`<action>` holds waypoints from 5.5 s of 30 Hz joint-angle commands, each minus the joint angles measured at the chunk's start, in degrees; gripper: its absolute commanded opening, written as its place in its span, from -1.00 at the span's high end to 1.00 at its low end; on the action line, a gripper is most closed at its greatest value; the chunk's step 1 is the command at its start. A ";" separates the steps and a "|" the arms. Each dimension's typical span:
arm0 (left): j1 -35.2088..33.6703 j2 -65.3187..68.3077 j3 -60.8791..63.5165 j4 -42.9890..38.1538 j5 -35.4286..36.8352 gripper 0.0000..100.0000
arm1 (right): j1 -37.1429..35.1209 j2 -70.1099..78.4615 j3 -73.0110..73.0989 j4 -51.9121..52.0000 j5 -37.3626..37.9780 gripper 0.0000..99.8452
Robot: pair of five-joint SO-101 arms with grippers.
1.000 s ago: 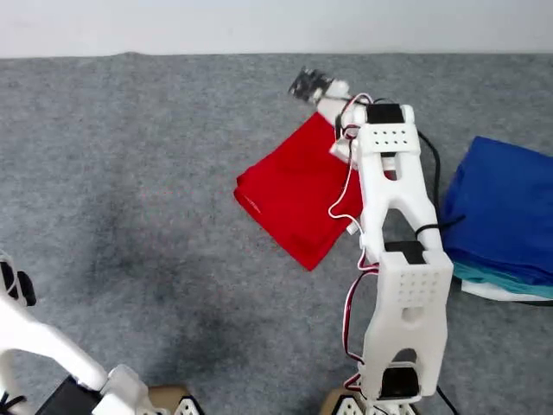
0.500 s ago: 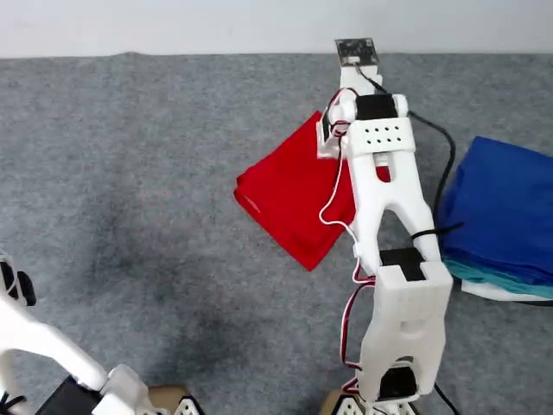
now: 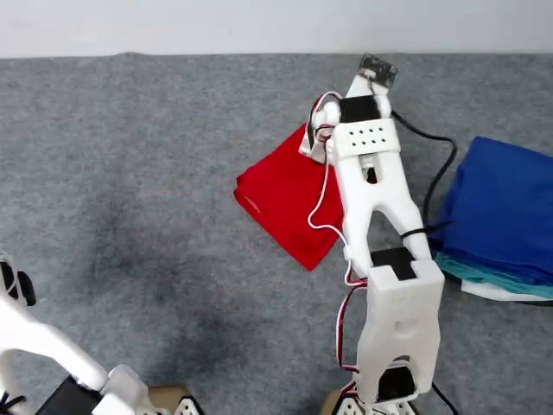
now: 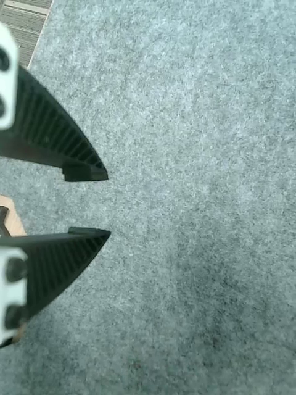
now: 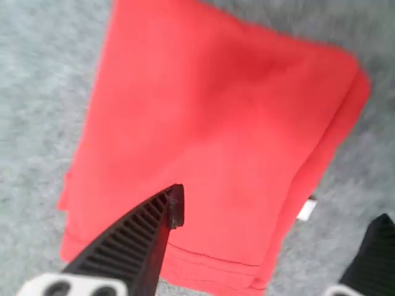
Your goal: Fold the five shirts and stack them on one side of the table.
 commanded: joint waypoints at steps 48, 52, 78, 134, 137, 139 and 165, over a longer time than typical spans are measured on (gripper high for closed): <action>0.09 -1.85 2.42 0.70 -0.35 0.74 | 10.86 -9.80 -14.15 19.21 55.12 0.98; 0.09 -1.85 2.33 0.70 -0.35 0.74 | 13.85 -17.01 -13.80 19.12 56.18 0.98; 6.24 -1.76 3.03 -0.88 0.00 0.74 | 44.26 -13.32 -14.07 12.62 63.65 0.93; 6.33 -2.20 6.02 -1.05 -0.35 0.74 | 57.10 -13.58 -3.69 -9.36 72.26 0.98; 6.33 -2.20 6.02 -1.05 -0.35 0.74 | 59.03 -6.81 -3.69 -15.78 73.85 0.98; 6.33 -2.20 6.20 -1.05 -0.35 0.74 | 60.44 -3.12 -3.69 -19.12 76.84 0.98; 7.65 -3.52 0.22 2.90 0.00 0.96 | 44.53 -23.52 -3.78 17.01 79.30 0.98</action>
